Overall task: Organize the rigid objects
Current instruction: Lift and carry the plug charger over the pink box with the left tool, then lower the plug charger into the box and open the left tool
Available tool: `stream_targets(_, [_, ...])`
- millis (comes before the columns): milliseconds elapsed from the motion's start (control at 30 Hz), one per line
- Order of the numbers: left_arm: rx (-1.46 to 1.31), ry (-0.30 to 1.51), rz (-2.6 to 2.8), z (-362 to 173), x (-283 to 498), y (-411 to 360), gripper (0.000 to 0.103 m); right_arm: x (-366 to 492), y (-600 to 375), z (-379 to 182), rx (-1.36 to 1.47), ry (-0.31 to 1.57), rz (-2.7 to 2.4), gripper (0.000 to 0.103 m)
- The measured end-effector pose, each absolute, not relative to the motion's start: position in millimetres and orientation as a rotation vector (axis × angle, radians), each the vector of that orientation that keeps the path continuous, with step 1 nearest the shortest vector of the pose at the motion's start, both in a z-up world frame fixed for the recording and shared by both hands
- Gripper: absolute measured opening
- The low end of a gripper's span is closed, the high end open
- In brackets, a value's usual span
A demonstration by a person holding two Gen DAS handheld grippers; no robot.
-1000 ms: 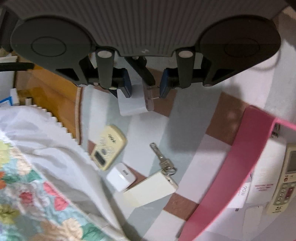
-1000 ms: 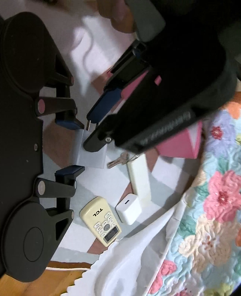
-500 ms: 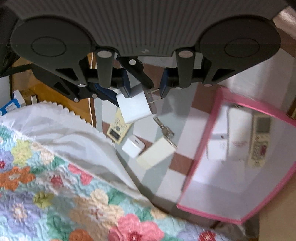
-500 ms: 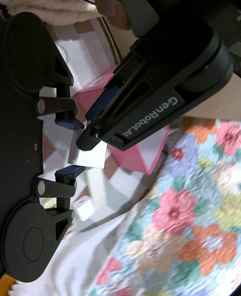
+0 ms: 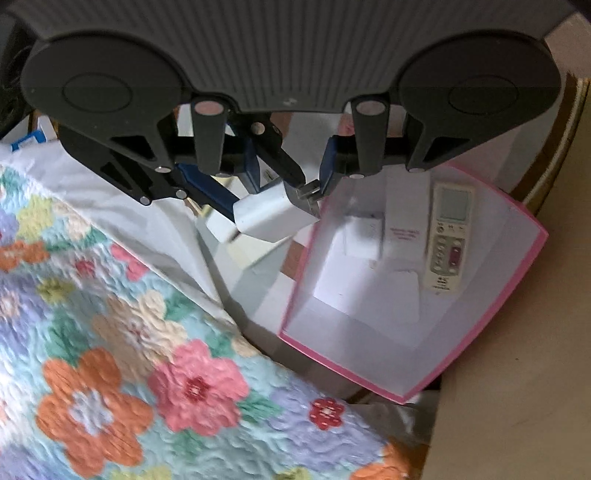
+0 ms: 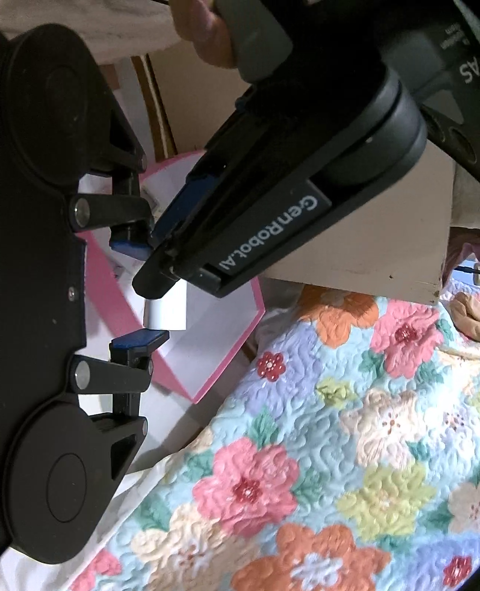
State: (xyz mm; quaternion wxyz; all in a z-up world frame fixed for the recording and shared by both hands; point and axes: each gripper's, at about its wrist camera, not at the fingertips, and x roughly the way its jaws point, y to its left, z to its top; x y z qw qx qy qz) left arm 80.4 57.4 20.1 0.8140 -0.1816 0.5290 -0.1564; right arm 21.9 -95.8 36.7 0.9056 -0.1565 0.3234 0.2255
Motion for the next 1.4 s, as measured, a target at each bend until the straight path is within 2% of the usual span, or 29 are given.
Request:
stream_targets(200, [-0.440,1.178,-0.276,-6.4,116.7,75.7,0.034,68.1,-82.4,22.3,-0.245,0.773,0.512,0.045])
stream_targets(333, [-0.477,1.269,-0.259,-35.4,133.1,80.8,0.034,91.5,-77.0,2.2,-0.175,0.910,0.490,0.045])
stream_targets(467, [-0.477,1.313,-0.254,-52.4,133.2,79.7,0.034,91.9,-77.4,-16.7,-0.106,1.001,0.455,0.045])
stream_targets(533, [-0.476,1.313,-0.238,-57.2,132.3,78.5,0.037,88.9,-76.6,-23.4,-0.108,1.011,0.450,0.045])
stream_targets(600, [-0.455,1.311,-0.220,-58.4,132.2,77.0,0.045,87.9,-75.0,-24.9,-0.136,0.993,0.460,0.045])
stream_targets(667, [-0.448,1.305,-0.221,-56.0,130.9,77.2,0.050,83.9,-73.0,-24.3,-0.180,0.976,0.460,0.051])
stream_targets(800, [-0.404,1.272,-0.245,-43.4,125.9,73.7,0.065,76.0,-87.5,-11.4,-0.191,0.905,0.476,0.055])
stream_targets(967, [-0.335,1.264,-0.295,-27.4,115.8,59.4,0.065,55.1,-124.4,6.0,-0.108,0.841,0.492,0.059])
stream_targets(1100, [-0.188,1.237,-0.283,-11.7,103.2,39.9,0.065,31.2,-144.3,18.0,-0.126,0.797,0.455,0.059])
stream_targets(1400, [-0.091,1.185,-0.411,29.2,84.1,-1.8,0.065,4.3,-180.4,46.0,-0.184,0.760,0.447,0.060])
